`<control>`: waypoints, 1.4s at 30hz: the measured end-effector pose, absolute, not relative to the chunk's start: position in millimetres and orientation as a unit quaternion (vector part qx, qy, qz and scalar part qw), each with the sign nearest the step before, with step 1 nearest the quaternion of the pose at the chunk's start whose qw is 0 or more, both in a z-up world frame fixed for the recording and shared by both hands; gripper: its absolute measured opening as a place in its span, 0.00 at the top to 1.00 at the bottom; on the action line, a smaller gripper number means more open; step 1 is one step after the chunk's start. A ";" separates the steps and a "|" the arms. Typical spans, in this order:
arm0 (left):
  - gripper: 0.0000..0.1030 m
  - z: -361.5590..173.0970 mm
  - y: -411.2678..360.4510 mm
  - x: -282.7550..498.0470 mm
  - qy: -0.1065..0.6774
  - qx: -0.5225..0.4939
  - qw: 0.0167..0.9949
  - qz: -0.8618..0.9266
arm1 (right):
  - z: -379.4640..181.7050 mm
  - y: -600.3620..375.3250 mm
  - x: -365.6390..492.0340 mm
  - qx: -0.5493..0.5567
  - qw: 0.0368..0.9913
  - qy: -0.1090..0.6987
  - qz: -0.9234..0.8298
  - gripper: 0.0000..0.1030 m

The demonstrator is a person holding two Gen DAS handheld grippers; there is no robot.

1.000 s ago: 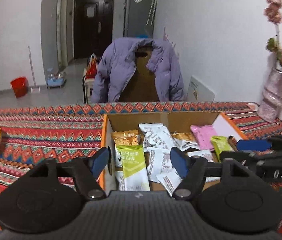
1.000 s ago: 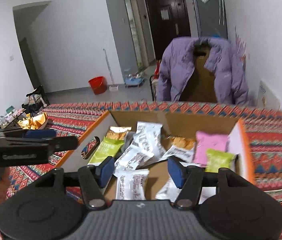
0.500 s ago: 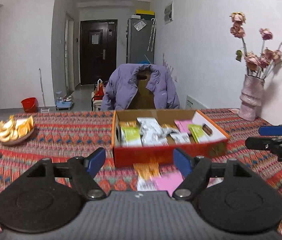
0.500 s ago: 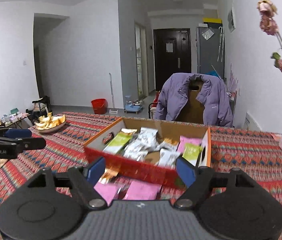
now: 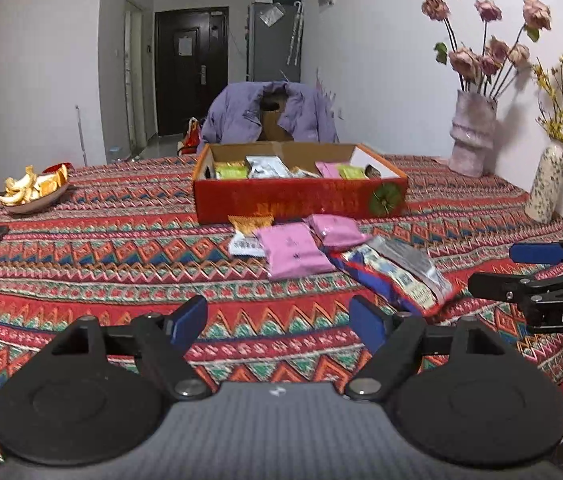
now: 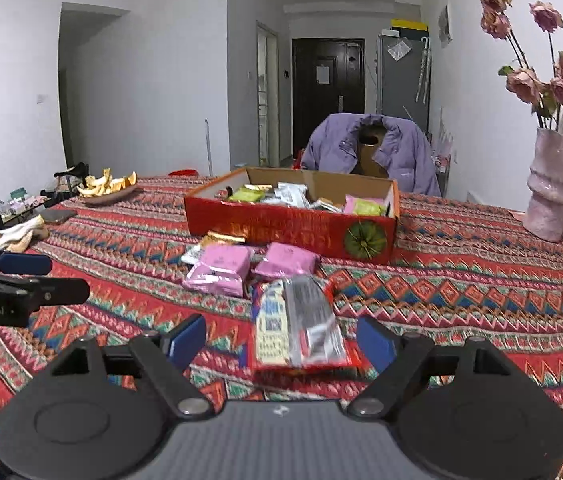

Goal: Organize snacks
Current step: 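Grasp a pink packet with the left tool while the right tool grasps another pink packet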

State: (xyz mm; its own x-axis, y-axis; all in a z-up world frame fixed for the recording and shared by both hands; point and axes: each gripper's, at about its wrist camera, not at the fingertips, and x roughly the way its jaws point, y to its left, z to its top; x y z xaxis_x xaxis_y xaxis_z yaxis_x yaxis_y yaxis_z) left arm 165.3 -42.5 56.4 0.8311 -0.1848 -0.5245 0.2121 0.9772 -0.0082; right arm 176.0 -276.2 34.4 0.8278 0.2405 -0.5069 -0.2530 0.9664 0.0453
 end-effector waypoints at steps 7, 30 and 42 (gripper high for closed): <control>0.22 41.8 -62.4 191.1 0.300 0.022 0.947 -0.110 | 25.6 -285.3 178.7 -0.012 0.955 0.271 0.120 0.20; 0.40 -13.3 -90.0 367.3 0.347 -0.022 0.934 -0.086 | 12.0 -293.8 295.3 0.022 0.943 0.311 0.113 0.20; 0.40 10.3 -14.8 332.7 0.340 -0.035 0.939 -0.047 | -17.1 -245.9 407.6 0.032 0.916 0.368 0.159 0.20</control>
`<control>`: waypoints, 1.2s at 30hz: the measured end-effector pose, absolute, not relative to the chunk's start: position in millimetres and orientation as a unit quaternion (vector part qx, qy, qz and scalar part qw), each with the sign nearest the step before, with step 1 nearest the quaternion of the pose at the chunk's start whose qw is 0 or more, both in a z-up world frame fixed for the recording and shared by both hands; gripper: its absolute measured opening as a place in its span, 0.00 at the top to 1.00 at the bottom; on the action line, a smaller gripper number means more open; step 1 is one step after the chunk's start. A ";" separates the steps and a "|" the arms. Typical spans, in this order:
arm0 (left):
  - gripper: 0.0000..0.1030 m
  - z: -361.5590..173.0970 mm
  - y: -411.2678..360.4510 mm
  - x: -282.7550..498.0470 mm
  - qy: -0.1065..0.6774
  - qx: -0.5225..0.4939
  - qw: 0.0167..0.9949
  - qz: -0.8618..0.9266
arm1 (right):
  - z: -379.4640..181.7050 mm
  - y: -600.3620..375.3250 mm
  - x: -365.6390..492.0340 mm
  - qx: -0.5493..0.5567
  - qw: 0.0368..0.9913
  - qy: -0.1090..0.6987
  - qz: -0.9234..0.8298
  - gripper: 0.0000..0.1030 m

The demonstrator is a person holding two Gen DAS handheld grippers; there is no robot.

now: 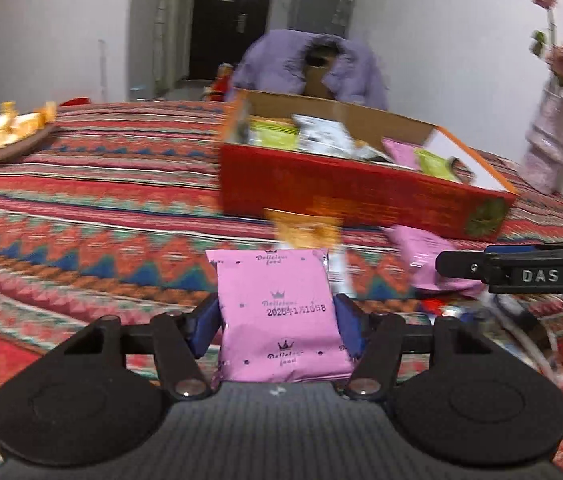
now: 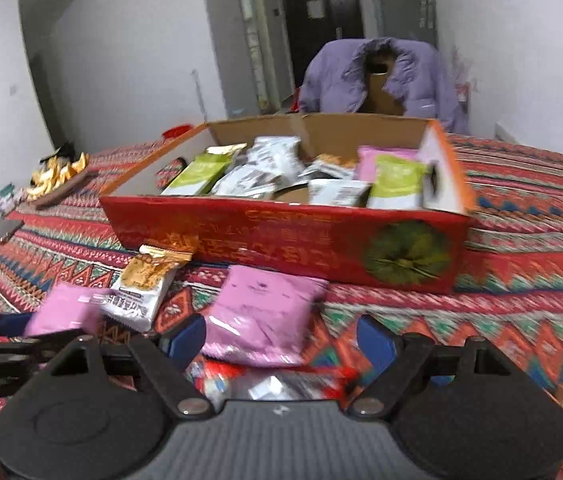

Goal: Organize snacks
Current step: 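Grasp a pink packet with the left tool while the right tool grasps another pink packet, then carry the pink packet in the left tool into the box while the right tool carries its pink packet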

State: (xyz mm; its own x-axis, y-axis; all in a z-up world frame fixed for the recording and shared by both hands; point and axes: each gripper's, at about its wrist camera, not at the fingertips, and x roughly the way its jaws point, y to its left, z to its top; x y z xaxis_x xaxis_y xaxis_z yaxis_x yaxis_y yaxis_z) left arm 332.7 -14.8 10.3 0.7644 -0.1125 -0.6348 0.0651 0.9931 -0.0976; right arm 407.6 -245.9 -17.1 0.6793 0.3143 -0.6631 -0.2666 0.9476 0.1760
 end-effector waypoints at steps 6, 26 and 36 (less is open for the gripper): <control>0.40 18.1 10.2 330.1 0.321 -0.021 0.947 -0.003 | -28.3 -219.3 434.7 -0.002 0.909 0.388 0.154 0.19; 0.40 66.4 -33.6 256.1 0.274 -0.030 0.958 -0.082 | 52.6 -257.6 295.8 0.001 0.939 0.290 0.186 0.38; 0.40 65.9 -71.1 213.3 0.277 -0.029 0.952 -0.131 | 52.3 -290.9 231.0 0.019 0.946 0.282 0.159 0.38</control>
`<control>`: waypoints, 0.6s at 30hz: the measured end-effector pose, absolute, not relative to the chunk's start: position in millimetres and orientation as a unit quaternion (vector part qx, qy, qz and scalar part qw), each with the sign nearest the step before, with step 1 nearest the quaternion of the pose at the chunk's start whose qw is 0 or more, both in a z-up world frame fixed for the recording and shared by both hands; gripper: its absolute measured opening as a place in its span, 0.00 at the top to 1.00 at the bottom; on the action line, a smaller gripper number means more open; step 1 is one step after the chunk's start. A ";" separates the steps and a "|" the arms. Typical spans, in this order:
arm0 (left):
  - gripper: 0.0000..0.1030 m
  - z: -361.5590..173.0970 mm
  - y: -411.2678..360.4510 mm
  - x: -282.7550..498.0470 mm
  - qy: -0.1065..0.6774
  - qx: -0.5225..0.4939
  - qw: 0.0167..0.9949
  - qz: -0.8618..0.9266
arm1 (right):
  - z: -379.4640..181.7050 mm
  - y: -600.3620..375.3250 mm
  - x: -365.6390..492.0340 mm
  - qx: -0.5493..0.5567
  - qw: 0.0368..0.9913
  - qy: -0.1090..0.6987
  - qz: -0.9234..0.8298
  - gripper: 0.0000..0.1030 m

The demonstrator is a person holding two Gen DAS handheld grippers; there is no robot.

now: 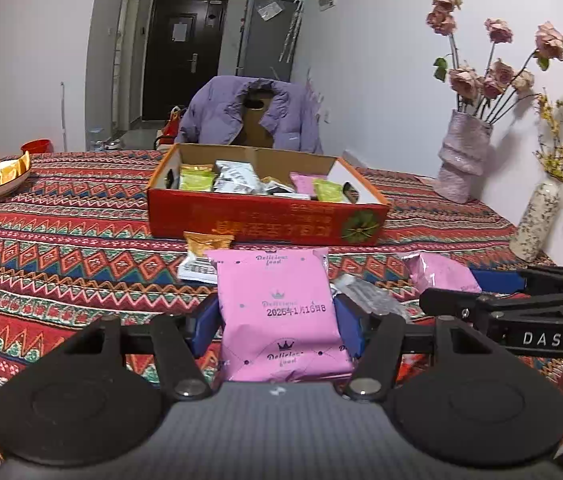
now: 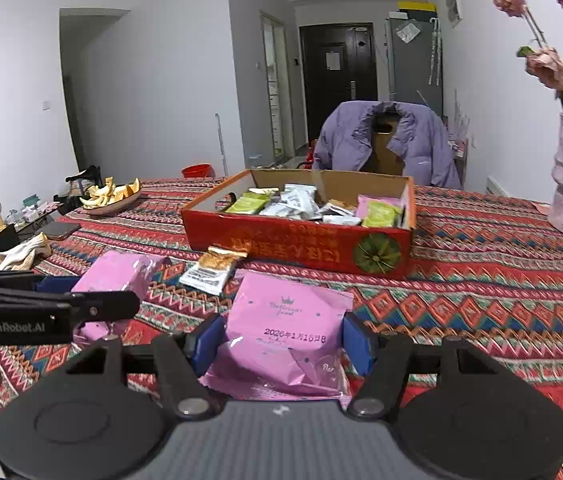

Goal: Organize snacks
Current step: 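Carry the pink packet in the left tool into the box while the right tool carries its pink packet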

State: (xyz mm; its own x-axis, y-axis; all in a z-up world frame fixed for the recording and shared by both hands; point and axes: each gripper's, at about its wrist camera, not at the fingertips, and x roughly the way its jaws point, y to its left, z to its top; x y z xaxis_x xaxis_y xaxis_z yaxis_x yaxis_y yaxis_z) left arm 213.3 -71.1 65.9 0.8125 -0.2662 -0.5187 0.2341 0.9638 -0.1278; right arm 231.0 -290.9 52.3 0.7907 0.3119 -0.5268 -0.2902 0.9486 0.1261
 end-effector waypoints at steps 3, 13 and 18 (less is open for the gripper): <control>0.40 67.3 -75.8 209.6 0.273 -0.024 0.953 -0.131 | 50.9 -296.7 223.1 0.022 0.947 0.279 0.156 0.38; 0.40 67.3 -78.1 232.3 0.279 -0.023 0.953 -0.119 | 49.7 -303.4 231.6 0.032 0.949 0.273 0.157 0.38; 0.40 79.2 -77.8 269.4 0.259 -0.013 0.960 -0.110 | 59.4 -302.2 261.0 0.024 0.954 0.258 0.153 0.38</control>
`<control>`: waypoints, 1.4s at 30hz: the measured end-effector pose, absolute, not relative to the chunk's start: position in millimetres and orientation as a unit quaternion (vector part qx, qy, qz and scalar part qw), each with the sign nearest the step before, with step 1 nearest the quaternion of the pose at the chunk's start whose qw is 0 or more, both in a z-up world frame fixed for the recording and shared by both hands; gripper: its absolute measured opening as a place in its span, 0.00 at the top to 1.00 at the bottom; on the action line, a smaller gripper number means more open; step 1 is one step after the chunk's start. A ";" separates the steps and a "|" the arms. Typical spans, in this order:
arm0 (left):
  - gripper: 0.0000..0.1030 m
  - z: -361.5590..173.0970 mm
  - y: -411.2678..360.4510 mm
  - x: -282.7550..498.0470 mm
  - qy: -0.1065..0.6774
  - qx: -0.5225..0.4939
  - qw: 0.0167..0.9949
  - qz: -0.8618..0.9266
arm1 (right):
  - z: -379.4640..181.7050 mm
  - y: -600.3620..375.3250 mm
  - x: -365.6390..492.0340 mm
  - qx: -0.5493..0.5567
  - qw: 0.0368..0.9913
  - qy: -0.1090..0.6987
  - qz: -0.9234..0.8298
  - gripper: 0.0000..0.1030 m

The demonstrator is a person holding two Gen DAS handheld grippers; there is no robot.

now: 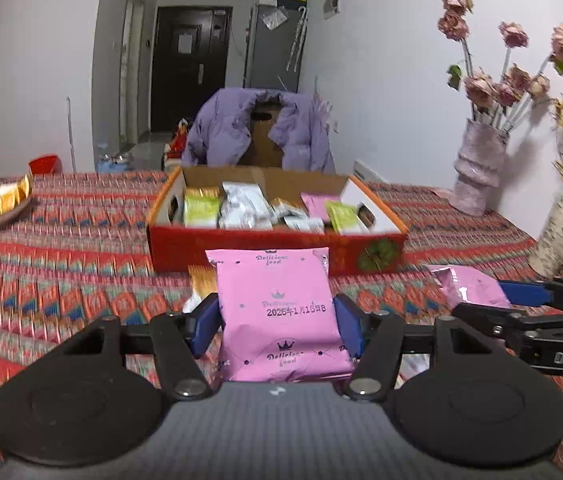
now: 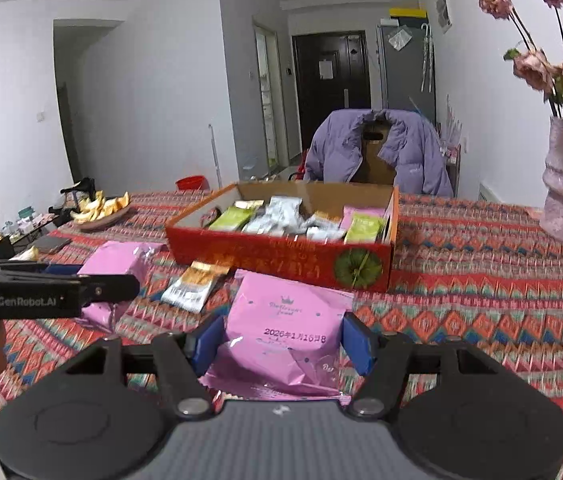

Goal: Organize snacks
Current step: 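Carry the pink packet in the left tool into the box while the right tool carries its pink packet, then open the left tool to release the pink packet while the right tool releases its pink packet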

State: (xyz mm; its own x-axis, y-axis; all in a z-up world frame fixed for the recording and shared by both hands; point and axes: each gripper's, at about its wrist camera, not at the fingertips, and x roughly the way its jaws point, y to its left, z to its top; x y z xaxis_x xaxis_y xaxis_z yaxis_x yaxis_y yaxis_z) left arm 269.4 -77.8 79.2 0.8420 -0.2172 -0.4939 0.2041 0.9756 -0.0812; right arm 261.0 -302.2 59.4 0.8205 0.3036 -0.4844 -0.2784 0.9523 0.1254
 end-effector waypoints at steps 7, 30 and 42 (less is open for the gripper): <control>0.40 94.1 -79.5 354.5 0.253 -0.024 0.961 -0.108 | 76.1 -297.7 333.3 0.016 0.957 0.242 0.160 0.38; 0.36 31.3 -124.2 555.2 0.349 -0.058 0.923 -0.153 | 16.5 -280.6 502.1 -0.015 0.936 0.323 0.135 0.29; 0.24 93.2 -69.0 480.6 0.289 -0.036 0.946 -0.143 | 72.0 -298.0 448.7 -0.028 0.954 0.278 0.112 0.28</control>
State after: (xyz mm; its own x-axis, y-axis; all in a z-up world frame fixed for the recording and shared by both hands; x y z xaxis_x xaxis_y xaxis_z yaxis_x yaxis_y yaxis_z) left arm 480.6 -69.0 93.2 0.7915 -0.2917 -0.5372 0.2496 0.9564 -0.1515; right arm 448.7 -298.0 72.0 0.8200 0.1976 -0.5371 -0.2292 0.9734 0.0082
